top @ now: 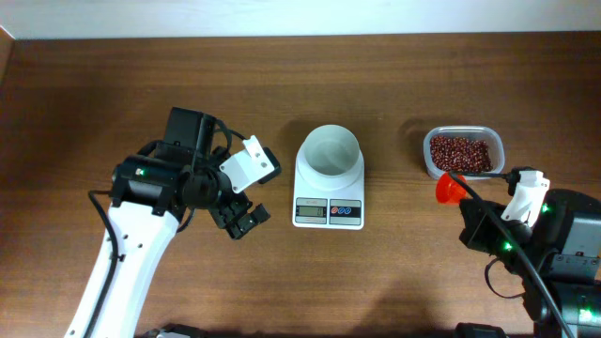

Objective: Scoop and weigh 50g on scale
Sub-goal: 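Move the red scoop with the right gripper over the bean tub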

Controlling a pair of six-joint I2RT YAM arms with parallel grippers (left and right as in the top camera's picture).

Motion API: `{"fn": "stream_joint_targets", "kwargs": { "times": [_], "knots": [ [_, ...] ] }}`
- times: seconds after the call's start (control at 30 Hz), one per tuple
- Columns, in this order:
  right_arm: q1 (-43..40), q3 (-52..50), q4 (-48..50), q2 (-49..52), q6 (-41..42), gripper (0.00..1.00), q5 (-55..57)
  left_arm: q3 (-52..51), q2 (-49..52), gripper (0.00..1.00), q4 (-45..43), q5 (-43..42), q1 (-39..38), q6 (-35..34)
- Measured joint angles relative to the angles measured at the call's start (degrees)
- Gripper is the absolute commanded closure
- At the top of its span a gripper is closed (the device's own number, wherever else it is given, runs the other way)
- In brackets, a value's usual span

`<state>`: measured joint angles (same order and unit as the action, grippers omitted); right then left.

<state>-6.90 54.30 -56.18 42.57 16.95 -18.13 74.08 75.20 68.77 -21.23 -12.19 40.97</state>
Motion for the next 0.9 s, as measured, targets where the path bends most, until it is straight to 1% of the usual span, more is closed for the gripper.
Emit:
{"fn": "stream_joint_targets", "kwargs": {
  "times": [0.2, 0.3, 0.4, 0.6, 0.77, 0.9],
  "knots": [
    [0.00, 0.00, 0.33, 0.13, -0.17, 0.96, 0.26, 0.00, 0.00, 0.01, 0.00, 0.00, 0.00, 0.00],
    [0.00, 0.02, 1.20, 1.16, -2.12, 0.96, 1.36, 0.00, 0.00, 0.01, 0.00, 0.00, 0.00, 0.00],
    [0.00, 0.02, 3.19, 4.66, -4.87, 0.96, 2.23, 0.00, 0.00, 0.01, -0.02, 0.00, 0.00, 0.00],
    [0.00, 0.17, 8.04, 10.80, -6.51, 0.96, 0.72, 0.00, 0.00, 0.01, -0.02, -0.02, 0.00, 0.00],
    [0.00, 5.79, 9.42, 16.98, -6.38, 0.96, 0.50, 0.00, 0.00, 0.01, 0.00, -0.02, 0.00, 0.00],
    [0.00, 13.09, 5.95, 22.51, -7.80, 0.96, 1.60, 0.00, 0.00, 0.01, -0.02, 0.00, 0.00, 0.00]
  ]
}}
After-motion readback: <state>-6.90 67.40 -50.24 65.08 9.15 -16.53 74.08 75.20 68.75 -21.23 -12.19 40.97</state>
